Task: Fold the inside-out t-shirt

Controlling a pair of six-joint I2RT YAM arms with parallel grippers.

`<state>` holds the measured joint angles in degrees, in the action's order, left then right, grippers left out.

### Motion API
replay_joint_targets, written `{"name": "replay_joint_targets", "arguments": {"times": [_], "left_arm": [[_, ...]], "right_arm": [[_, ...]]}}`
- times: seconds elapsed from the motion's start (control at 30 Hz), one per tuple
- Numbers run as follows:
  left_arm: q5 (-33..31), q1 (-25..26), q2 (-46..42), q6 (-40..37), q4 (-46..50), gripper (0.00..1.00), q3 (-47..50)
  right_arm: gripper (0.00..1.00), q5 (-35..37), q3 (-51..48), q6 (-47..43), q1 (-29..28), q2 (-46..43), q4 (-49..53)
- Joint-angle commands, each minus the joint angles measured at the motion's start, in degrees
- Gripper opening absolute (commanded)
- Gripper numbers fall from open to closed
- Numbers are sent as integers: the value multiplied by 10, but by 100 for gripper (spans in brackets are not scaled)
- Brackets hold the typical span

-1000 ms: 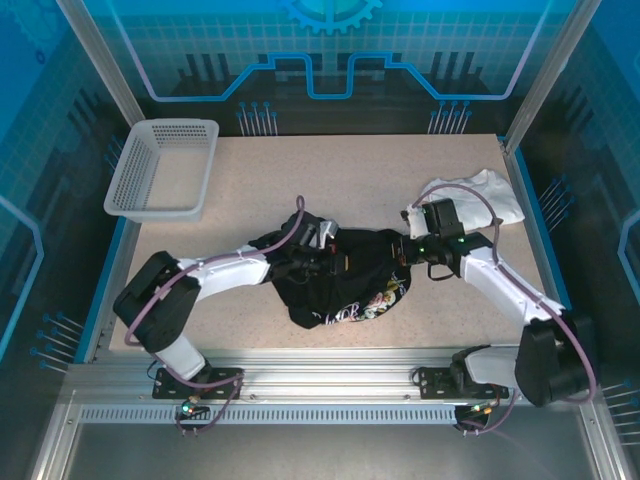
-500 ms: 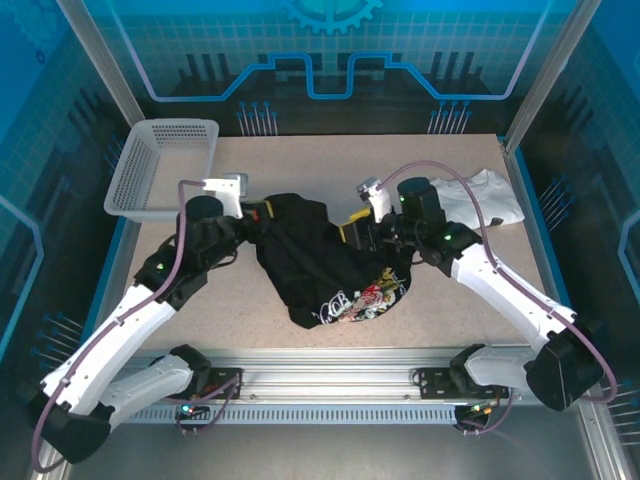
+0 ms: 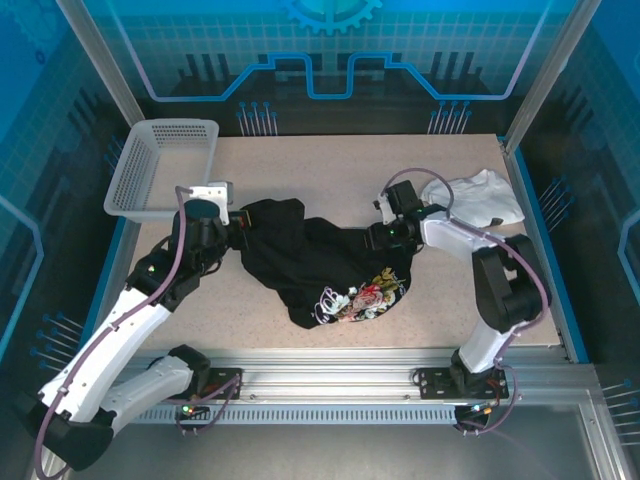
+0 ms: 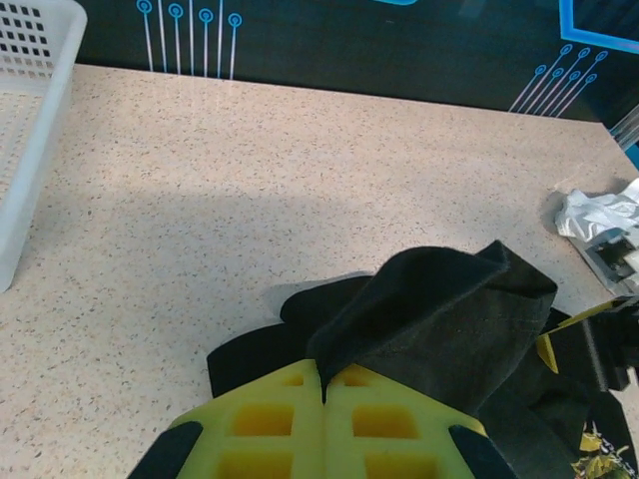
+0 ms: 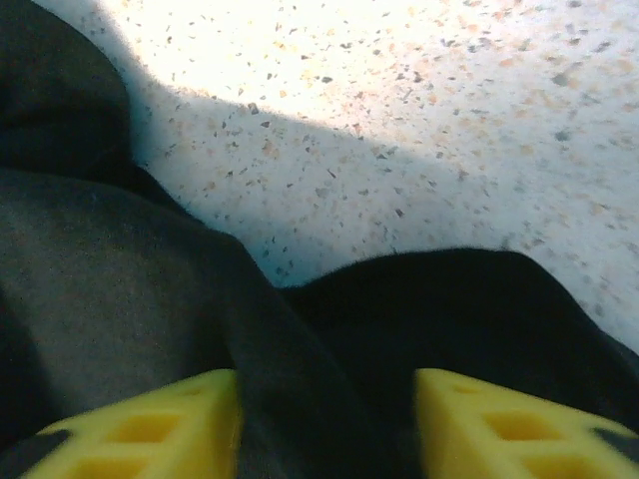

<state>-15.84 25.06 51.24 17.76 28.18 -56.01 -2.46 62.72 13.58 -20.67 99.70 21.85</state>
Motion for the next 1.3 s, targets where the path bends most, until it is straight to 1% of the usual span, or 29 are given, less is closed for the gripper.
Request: {"name": "replay_joint_targets", "arguments": {"times": [0.0, 0.03, 0.07, 0.1, 0.23, 0.37, 0.47, 0.53, 0.63, 0.7, 0.77, 0.83, 0.87, 0.9, 0.93, 0.97, 1.03, 1.1, 1.13, 1.17, 1.27], "left_arm": [[-12, -13, -16, -9, 8, 0, -23], [-9, -16, -18, -7, 9, 0, -28], [-6, -18, -19, -6, 11, 0, -33], [-2, -20, -19, -5, 11, 0, -38], [22, -29, -14, 3, 6, 0, -73], [59, -38, 1, 27, -11, 0, -130], [72, -42, 10, 37, -34, 0, -175], [73, -46, 20, 38, -40, 0, -208], [67, -58, 37, 26, -36, 0, -252], [57, -81, 43, 16, -25, 0, -275], [47, -124, 42, 6, -14, 0, -289], [54, -180, 41, 6, -1, 0, -295], [67, -209, 41, 9, 7, 0, -294], [79, -229, 41, 10, 15, 0, -293], [102, -246, 41, 10, 24, 0, -288], [118, -253, 40, 7, 32, 0, -277], [147, -253, 40, 3, 51, 0, -247], [170, -254, 34, 6, 62, 0, -202], [181, -253, 29, 6, 61, 0, -175], [187, -253, 24, 5, 65, 0, -154], [195, -254, 10, 5, 62, 0, -106]], "right_arm": [[25, -43, 28, 18, -4, 15, -11], [13, -50, 26, 17, -3, 5, -19], [5, -49, 17, 14, -1, -17, -31], [0, -49, 9, 14, 3, -42, -41], [0, -40, -4, 15, 48, -186, -48], [0, -21, 30, 17, 103, -319, -28], [0, -3, 71, 13, 129, -381, -17], [0, 10, 101, 4, 134, -403, -9], [0, 2, 120, 12, 131, -422, -12], [0, -17, 97, 27, 114, -433, -29], [0, -9, 45, 42, 74, -443, -42], [0, 41, -35, 64, 21, -462, -56], [1, 72, -94, 82, -7, -476, -72], [6, 98, -153, 101, -30, -487, -86], [15, 125, -215, 129, -56, -492, -101], [20, 137, -266, 158, -76, -490, -110], [32, 142, -331, 201, -103, -472, -119], [43, 137, -350, 212, -115, -448, -119], [50, 129, -347, 203, -115, -436, -123], [54, 118, -333, 186, -111, -419, -121], [61, 131, -258, 135, -106, -346, -82]]}}
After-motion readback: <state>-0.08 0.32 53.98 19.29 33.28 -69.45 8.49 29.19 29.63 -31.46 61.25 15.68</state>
